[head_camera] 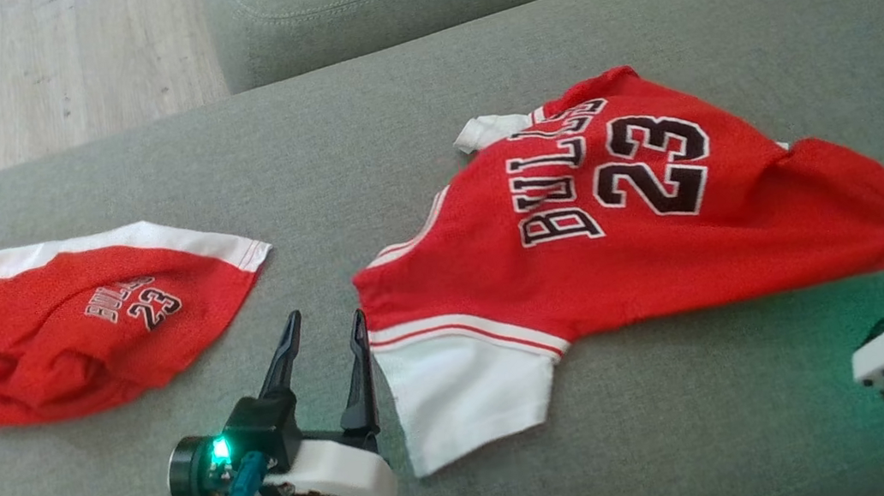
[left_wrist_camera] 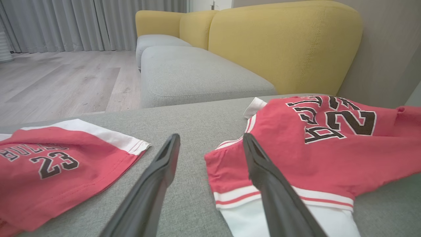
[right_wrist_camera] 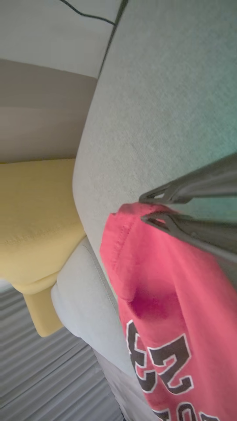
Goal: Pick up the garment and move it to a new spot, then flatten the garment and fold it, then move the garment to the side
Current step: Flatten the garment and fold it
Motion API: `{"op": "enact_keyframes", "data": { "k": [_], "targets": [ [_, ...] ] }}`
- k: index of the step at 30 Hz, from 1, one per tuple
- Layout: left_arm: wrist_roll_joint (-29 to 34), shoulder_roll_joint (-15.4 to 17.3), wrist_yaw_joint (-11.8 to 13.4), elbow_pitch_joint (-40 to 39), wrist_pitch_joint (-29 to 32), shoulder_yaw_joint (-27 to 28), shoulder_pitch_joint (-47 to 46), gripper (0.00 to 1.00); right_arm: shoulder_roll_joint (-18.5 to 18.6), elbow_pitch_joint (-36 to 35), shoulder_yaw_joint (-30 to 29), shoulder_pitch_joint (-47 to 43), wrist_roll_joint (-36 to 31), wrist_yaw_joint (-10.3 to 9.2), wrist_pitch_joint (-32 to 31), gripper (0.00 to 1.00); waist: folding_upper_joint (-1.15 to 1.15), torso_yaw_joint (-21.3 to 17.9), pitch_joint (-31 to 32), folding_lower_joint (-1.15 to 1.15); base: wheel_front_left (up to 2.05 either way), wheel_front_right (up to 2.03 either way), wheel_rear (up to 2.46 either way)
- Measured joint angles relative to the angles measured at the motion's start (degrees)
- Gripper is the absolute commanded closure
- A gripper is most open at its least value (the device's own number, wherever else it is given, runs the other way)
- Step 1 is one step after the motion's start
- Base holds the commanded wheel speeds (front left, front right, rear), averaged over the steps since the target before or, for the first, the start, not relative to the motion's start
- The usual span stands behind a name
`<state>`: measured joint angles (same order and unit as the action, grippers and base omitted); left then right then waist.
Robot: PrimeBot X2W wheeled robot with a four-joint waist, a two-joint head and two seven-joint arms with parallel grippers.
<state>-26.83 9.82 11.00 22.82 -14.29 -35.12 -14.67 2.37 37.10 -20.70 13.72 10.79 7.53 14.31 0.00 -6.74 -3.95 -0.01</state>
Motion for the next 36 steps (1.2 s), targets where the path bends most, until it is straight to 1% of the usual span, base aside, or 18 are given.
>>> {"op": "enact_keyframes", "data": {
  "k": [2,4,7,10,11,14,18,22,27,31,35,36],
  "targets": [
    [0.0,-0.2,-0.3,0.2,0.0,0.0,0.0,0.0,0.0,-1.6,-0.2,-0.2,-0.3,0.0,0.0,0.0,0.0,0.2,0.1,0.0,0.0,0.0,0.0],
    [0.0,-0.2,-0.4,0.2,0.0,0.0,0.0,0.0,0.0,-4.9,0.8,-0.4,-0.1,0.0,0.0,0.0,0.0,0.4,0.2,0.0,0.0,0.0,0.0],
    [0.0,-0.2,-0.4,0.2,0.0,0.0,0.0,0.0,0.0,-12.9,4.7,-1.1,1.3,0.0,0.1,0.0,0.0,0.7,0.3,0.0,0.0,0.0,0.0],
    [0.0,-0.2,-0.4,0.2,0.0,0.0,0.0,0.0,0.0,-21.0,9.2,-4.4,2.1,0.0,0.1,0.0,0.0,1.2,0.3,0.0,0.0,0.0,0.0],
    [0.0,-0.2,-0.4,0.2,0.0,0.0,0.0,0.0,0.0,-21.0,9.2,-4.4,2.1,0.0,0.1,0.0,0.0,1.2,0.3,0.0,0.0,0.0,0.0],
    [0.0,-0.2,-0.4,0.1,0.0,0.0,0.0,0.0,0.0,-24.9,12.7,-9.2,2.8,0.0,0.1,0.0,0.0,1.8,0.2,0.0,0.0,0.0,0.0],
    [0.0,-0.2,-0.5,0.1,0.0,0.1,0.0,0.0,0.0,-26.4,15.1,-13.6,1.8,0.0,0.1,0.0,0.0,2.5,0.1,0.0,0.0,0.0,0.0],
    [0.0,-0.3,-0.9,0.1,0.0,0.1,0.1,0.0,0.0,-27.8,15.9,-13.7,1.8,0.0,0.1,0.0,0.0,2.7,0.1,0.0,0.0,0.0,0.0],
    [0.0,-0.5,-1.0,0.2,-0.1,-0.2,0.7,0.0,0.0,-28.0,16.3,-13.7,1.7,0.0,0.1,0.0,0.0,2.5,0.3,0.0,0.0,0.0,0.0],
    [-0.9,-0.8,-2.6,0.4,2.0,-1.5,1.0,0.0,0.0,-28.0,16.3,-13.7,1.7,0.0,0.1,0.0,0.0,2.4,0.5,0.0,0.0,0.0,0.0],
    [-1.5,-1.1,-4.5,0.6,5.9,-3.9,1.5,0.0,0.0,-28.0,16.3,-13.7,1.7,0.0,0.1,0.0,0.0,2.3,0.6,0.0,0.0,0.0,0.0],
    [-1.5,-1.1,-4.5,0.6,7.0,-4.4,1.8,0.0,0.0,-28.0,16.3,-13.8,1.7,0.0,0.1,0.0,0.0,2.3,0.7,0.0,0.0,0.0,0.0]
  ]
}}
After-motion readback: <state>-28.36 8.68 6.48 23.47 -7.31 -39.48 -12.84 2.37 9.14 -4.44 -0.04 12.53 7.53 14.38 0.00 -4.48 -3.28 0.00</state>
